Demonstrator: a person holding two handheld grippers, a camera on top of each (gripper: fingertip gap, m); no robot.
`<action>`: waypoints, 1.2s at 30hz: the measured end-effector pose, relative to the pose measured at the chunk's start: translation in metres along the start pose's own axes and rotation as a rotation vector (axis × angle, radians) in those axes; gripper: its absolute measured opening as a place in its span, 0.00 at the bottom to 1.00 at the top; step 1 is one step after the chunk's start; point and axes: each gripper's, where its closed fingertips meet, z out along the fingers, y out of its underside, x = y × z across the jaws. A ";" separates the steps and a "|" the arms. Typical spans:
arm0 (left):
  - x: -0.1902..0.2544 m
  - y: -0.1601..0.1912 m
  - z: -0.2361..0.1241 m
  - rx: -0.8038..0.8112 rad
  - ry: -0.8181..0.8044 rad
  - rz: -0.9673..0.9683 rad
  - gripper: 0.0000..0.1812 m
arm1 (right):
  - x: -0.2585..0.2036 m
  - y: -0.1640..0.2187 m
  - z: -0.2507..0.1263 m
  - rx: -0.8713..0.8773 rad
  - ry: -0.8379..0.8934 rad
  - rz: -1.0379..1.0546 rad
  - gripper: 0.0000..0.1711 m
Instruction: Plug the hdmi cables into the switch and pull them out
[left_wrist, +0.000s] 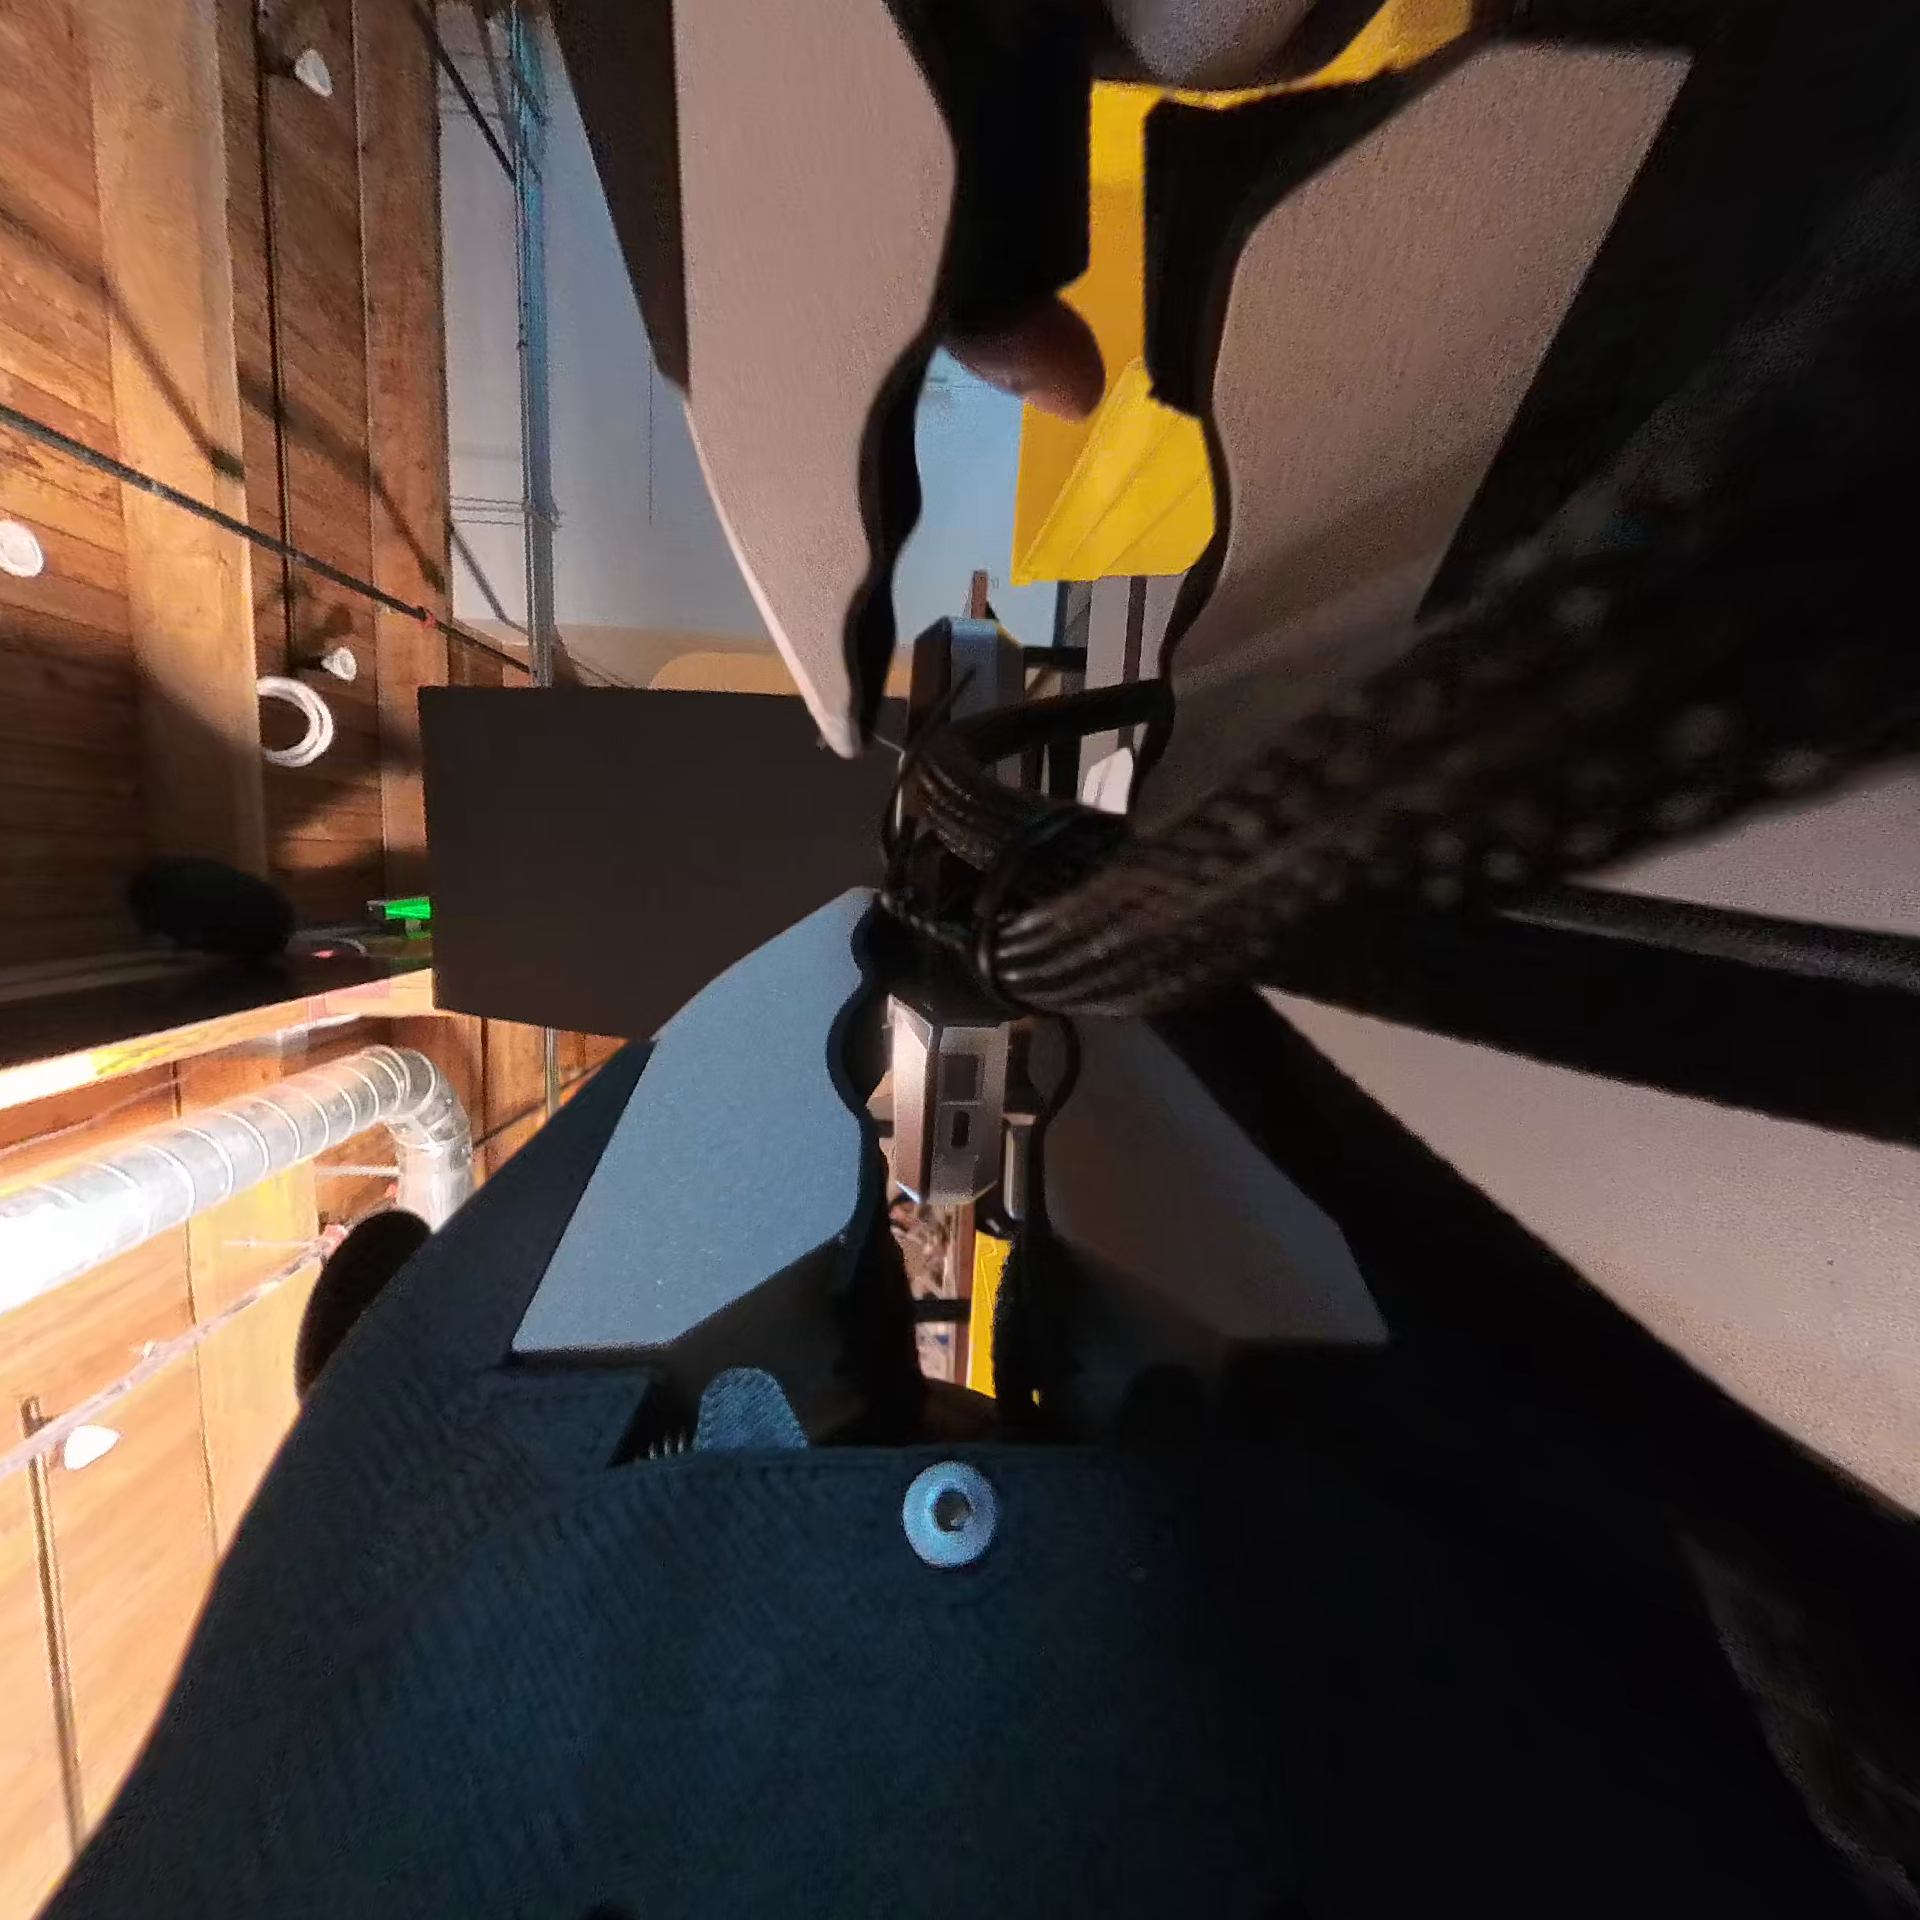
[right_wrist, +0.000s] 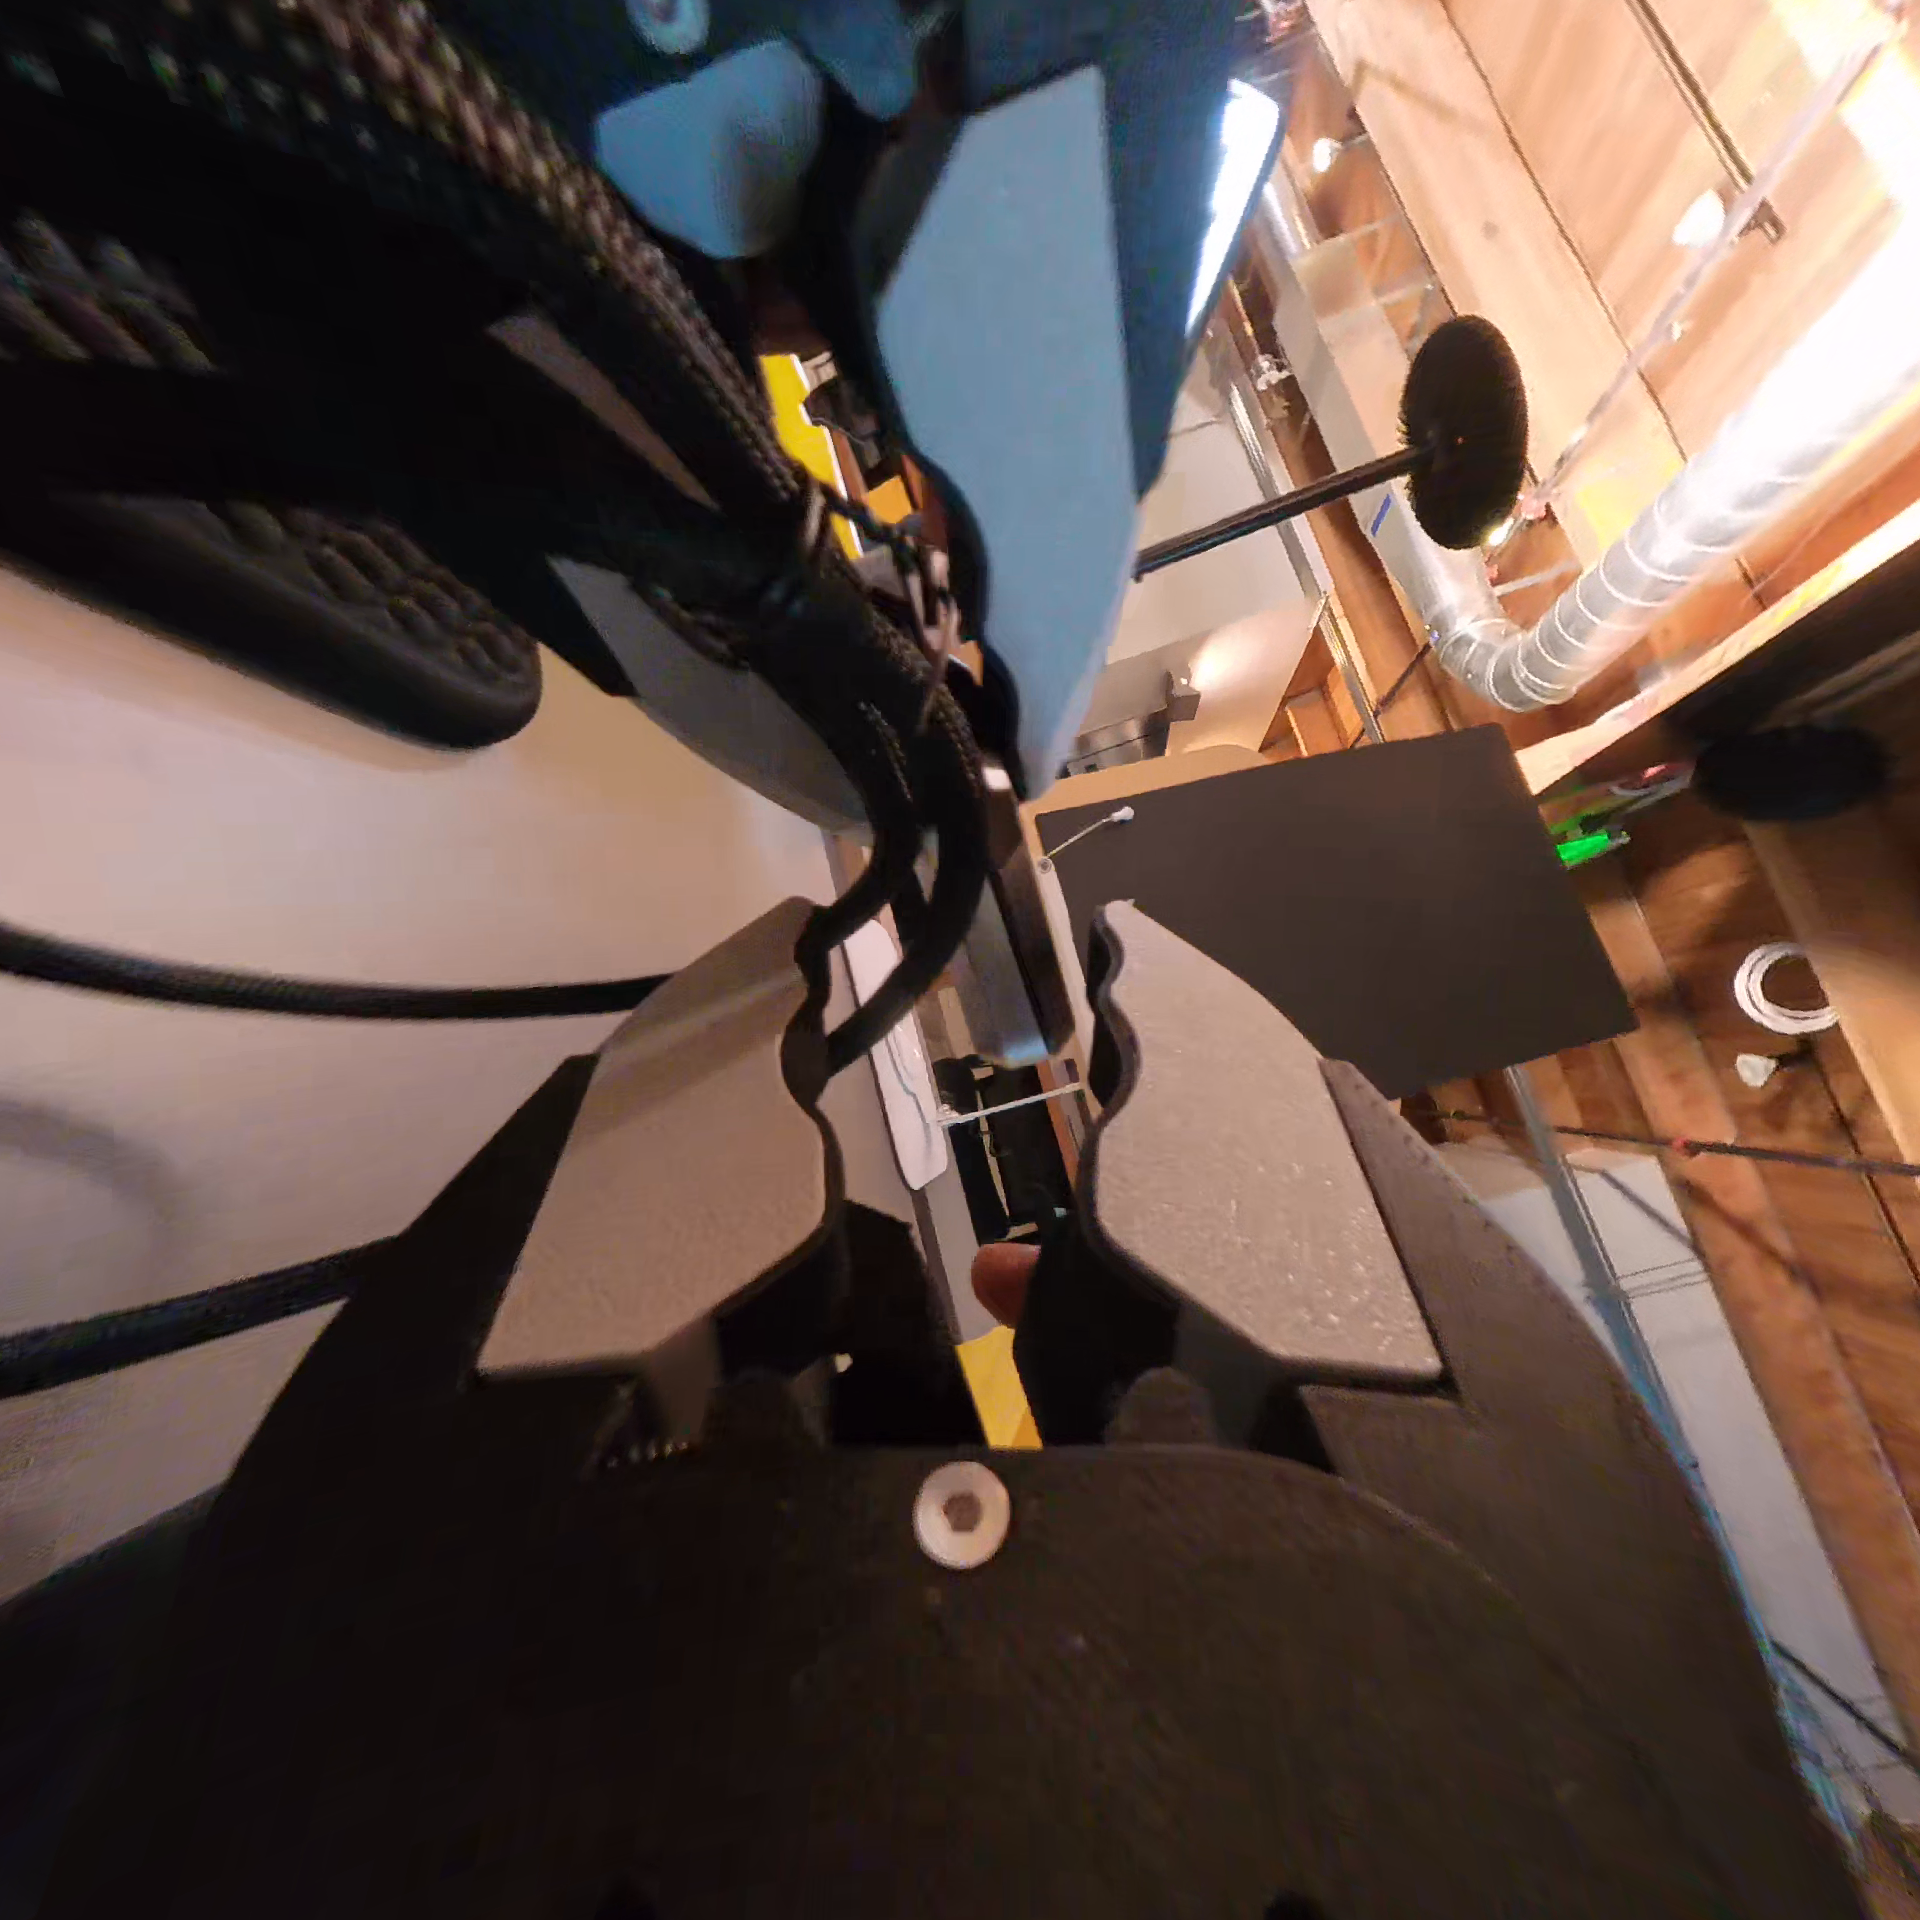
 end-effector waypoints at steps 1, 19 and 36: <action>0.002 -0.001 0.000 0.013 0.014 0.007 0.13 | -0.004 -0.001 0.001 0.001 -0.015 -0.014 0.26; -0.043 -0.014 -0.063 0.717 0.133 -0.924 0.29 | 0.019 -0.017 -0.030 0.534 -0.115 0.719 0.17; -0.054 -0.025 -0.093 1.055 0.082 -0.911 0.14 | 0.011 -0.008 -0.030 0.504 -0.394 1.036 0.14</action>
